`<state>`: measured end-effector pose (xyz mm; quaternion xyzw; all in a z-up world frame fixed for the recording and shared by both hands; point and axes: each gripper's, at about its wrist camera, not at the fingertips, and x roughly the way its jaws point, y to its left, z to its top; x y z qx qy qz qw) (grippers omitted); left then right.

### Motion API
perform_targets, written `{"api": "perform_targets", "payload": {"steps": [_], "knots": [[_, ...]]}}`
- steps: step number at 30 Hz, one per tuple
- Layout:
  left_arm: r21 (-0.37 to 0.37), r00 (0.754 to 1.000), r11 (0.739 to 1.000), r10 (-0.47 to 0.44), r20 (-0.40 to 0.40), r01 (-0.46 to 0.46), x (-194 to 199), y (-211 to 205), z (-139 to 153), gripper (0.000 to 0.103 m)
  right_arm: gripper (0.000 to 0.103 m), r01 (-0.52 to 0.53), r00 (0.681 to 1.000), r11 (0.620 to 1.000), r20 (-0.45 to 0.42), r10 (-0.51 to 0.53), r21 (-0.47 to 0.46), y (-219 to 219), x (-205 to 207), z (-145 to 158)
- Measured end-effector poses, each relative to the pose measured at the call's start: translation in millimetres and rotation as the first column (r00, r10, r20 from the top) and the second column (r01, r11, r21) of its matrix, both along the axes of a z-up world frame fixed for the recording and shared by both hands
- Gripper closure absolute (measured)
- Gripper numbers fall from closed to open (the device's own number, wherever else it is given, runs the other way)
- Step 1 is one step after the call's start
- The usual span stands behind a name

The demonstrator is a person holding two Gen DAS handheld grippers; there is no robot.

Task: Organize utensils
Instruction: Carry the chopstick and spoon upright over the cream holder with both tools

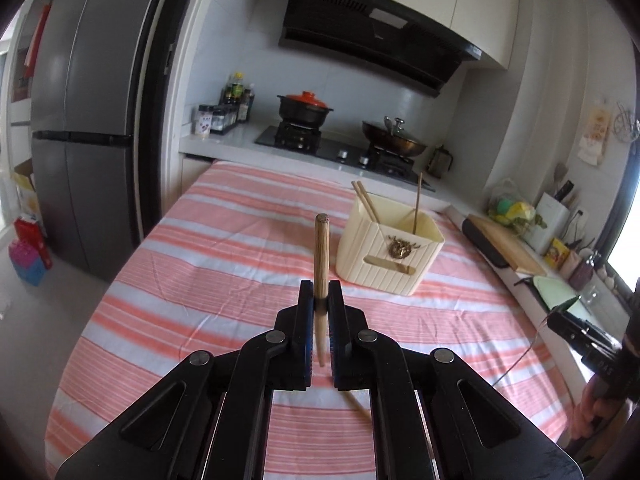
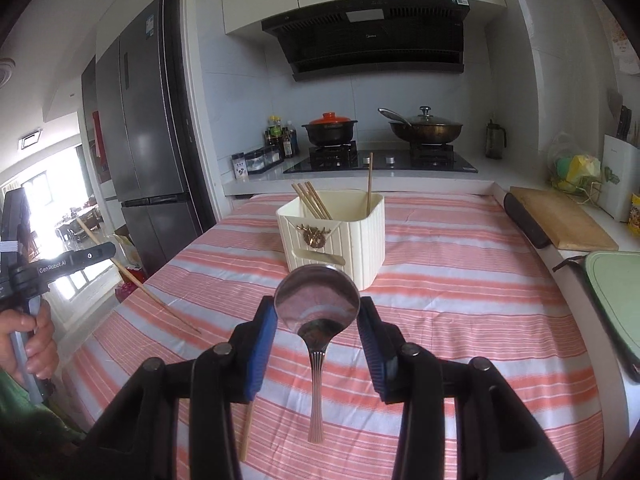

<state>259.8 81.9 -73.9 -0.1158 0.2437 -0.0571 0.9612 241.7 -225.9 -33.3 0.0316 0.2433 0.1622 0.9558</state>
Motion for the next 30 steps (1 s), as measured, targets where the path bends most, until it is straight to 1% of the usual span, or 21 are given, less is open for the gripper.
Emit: {"api": "perform_targets", "payload": {"steps": [3, 9, 14, 17, 20, 23, 27, 30], "knots": [[0.010, 1.000, 1.000, -0.014, 0.001, 0.014, -0.1, -3.2, 3.5, 0.098, 0.061, 0.005, 1.000, 1.000, 0.019, -0.005, 0.003, -1.2, 0.5, 8.0], [0.024, 0.998, 0.998, -0.055, 0.003, 0.055, 5.7, -11.4, 16.1, 0.098, 0.061, -0.003, 1.000, 1.000, 0.028, 0.003, 0.008, -3.4, 9.5, 24.1], [0.045, 0.995, 0.994, -0.095, 0.007, 0.095, 18.1, -18.3, 33.0, 0.098, 0.061, -0.021, 0.999, 1.000, 0.029, 0.020, 0.011, -3.4, 26.0, 42.0], [0.049, 0.993, 0.992, -0.120, 0.025, 0.118, 28.9, -19.6, 48.6, 0.098, 0.061, -0.031, 0.999, 0.999, 0.027, 0.031, 0.019, -3.1, 39.8, 53.3], [0.030, 0.989, 0.990, -0.137, 0.049, 0.135, 45.2, -17.6, 68.4, 0.098, 0.061, -0.036, 0.999, 0.999, 0.038, 0.035, 0.024, -2.3, 57.9, 68.5], [0.010, 0.987, 0.990, -0.143, 0.077, 0.142, 67.1, -16.6, 91.9, 0.098, 0.061, -0.035, 0.997, 0.999, 0.072, 0.033, 0.023, -0.5, 79.0, 88.3], [0.031, 0.981, 0.991, -0.135, 0.140, 0.132, 100.3, -23.6, 123.4, 0.098, 0.061, -0.026, 0.993, 0.999, 0.112, 0.023, 0.023, 2.0, 118.2, 114.8], [0.031, 0.978, 0.990, -0.139, 0.156, 0.135, 132.8, -35.4, 137.4, 0.098, 0.061, -0.014, 0.991, 0.999, 0.135, 0.010, 0.031, 5.2, 151.9, 129.9]]}}
